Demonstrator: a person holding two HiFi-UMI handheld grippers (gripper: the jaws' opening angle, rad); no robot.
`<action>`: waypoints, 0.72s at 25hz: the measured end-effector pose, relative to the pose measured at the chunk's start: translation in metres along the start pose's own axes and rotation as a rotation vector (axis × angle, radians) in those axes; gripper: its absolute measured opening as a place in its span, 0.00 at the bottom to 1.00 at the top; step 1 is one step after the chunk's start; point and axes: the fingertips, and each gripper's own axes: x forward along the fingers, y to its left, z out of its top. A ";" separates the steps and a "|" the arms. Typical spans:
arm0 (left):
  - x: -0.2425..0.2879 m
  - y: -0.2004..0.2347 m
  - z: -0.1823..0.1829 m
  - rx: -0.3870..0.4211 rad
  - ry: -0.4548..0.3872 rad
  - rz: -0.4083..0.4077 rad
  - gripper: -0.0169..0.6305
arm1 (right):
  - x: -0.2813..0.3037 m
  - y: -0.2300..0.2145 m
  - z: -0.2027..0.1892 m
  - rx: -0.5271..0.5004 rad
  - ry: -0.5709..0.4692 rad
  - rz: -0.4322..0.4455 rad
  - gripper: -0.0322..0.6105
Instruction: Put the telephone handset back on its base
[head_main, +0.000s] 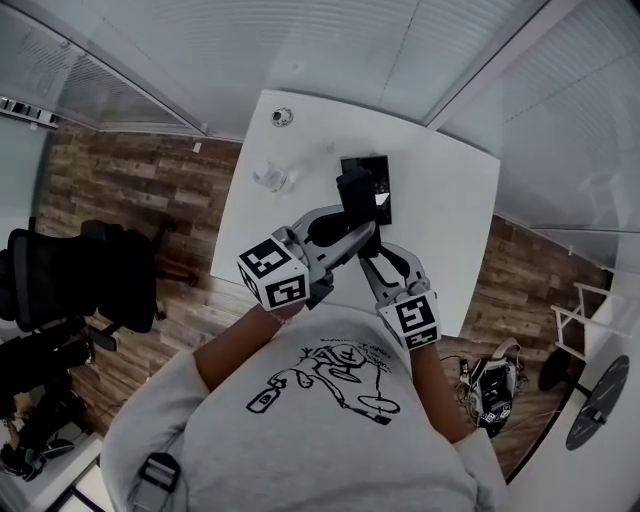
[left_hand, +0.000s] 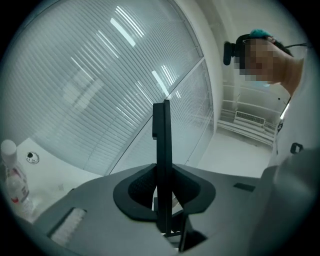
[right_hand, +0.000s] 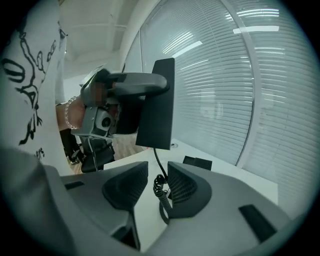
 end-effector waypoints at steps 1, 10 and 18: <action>0.001 0.001 -0.003 -0.018 0.002 -0.004 0.14 | 0.000 0.001 -0.003 0.002 0.007 0.001 0.21; 0.006 0.022 -0.040 -0.154 0.035 -0.022 0.14 | -0.002 0.005 -0.040 0.047 0.075 0.017 0.08; 0.013 0.056 -0.088 -0.154 0.135 0.021 0.18 | 0.002 0.012 -0.077 0.125 0.134 0.032 0.07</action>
